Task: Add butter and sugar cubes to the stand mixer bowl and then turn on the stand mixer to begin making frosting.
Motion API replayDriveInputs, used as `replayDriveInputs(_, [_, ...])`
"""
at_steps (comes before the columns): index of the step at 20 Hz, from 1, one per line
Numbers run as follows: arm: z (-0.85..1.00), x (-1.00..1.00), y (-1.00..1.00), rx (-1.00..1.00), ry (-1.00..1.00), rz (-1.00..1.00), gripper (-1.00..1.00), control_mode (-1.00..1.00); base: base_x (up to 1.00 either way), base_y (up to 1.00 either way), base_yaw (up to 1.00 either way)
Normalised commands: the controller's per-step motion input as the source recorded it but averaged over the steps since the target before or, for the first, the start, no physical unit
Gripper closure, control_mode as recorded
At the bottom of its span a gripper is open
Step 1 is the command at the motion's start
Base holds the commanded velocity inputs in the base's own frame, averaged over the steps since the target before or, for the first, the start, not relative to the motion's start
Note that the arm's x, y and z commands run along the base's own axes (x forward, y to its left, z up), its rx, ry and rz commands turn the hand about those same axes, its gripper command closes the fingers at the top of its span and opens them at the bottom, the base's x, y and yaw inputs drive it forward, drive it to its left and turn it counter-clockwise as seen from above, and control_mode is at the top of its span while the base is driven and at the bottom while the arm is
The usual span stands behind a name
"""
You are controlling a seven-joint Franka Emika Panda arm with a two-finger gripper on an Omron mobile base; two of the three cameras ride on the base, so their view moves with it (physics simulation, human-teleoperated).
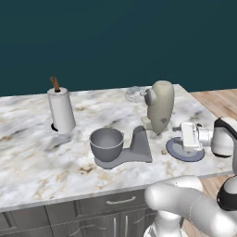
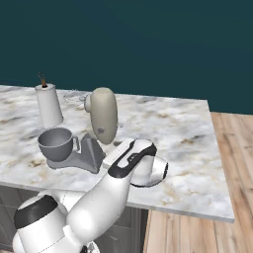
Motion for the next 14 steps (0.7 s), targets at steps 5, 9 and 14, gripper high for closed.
replayDriveInputs(5, [-0.29,0.03,-0.25,-0.2,0.03,0.0,-1.0,-1.0,0.0,0.0,0.0])
replayDriveInputs(9, [-0.38,0.0,-0.16,-0.19,0.05,0.0,-1.0,-1.0,0.0,0.0,0.0])
replayDriveInputs(14, [-0.29,0.12,-0.01,-0.08,0.11,-0.03,-1.0,-1.0,0.0,0.0,0.0])
